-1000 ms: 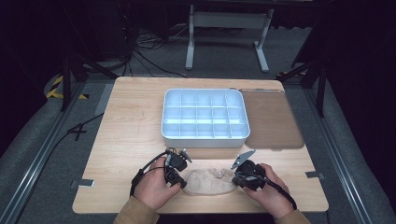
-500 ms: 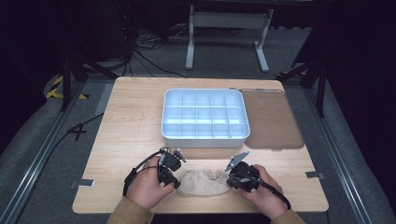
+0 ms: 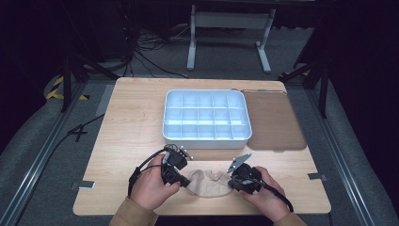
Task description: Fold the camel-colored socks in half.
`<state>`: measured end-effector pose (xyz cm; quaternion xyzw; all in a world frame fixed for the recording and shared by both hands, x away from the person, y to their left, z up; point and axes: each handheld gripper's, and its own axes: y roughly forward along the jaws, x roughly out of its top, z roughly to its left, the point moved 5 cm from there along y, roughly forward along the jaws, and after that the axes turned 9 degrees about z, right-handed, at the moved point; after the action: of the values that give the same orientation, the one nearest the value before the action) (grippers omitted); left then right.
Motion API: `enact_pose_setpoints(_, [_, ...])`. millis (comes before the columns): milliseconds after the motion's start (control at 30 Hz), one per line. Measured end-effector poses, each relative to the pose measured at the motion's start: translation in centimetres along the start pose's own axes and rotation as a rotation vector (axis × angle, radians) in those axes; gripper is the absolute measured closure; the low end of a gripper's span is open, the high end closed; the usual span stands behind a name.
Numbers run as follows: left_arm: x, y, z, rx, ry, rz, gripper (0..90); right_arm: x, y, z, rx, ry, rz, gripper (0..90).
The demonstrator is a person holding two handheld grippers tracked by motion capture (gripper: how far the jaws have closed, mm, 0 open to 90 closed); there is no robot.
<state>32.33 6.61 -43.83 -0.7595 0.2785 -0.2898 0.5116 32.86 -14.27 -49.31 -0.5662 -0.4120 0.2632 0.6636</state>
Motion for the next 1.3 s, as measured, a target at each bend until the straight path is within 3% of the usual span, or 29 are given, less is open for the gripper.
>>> enact_pose_setpoints(233, [1.6, 0.0, -1.1, -0.014, 0.041, -0.036, 86.3, -0.1, 0.0, 0.1, -0.004, 0.001, -0.015, 89.7])
enact_pose_setpoints(533, [3.8, 0.9, -2.6, -0.015, 0.118, -0.028, 86.4, -0.5, 0.1, 0.0, 0.012, 0.025, -0.058, 89.6])
enact_pose_setpoints(633, [4.5, 1.2, -3.2, -0.017, 0.136, -0.019, 86.4, -0.6, 0.0, 0.1, -0.004, 0.030, -0.084, 89.6])
enact_pose_setpoints(800, [5.7, 2.1, -3.8, -0.020, 0.166, -0.008, 86.4, -0.9, 0.2, -0.1, 0.030, 0.058, -0.108, 89.7])
enact_pose_setpoints(967, [6.9, 4.0, -4.4, -0.051, 0.204, 0.010, 86.4, -1.2, 0.2, -0.3, 0.049, 0.073, -0.118, 89.7])
enact_pose_setpoints(1033, [7.1, 4.7, -4.4, -0.067, 0.199, 0.012, 86.5, -1.2, 0.2, -0.2, 0.045, 0.072, -0.119, 89.7])
enact_pose_setpoints(1300, [7.7, 5.9, -4.2, -0.070, 0.199, -0.001, 86.3, -1.4, 0.2, -0.2, 0.047, 0.074, -0.128, 89.3])
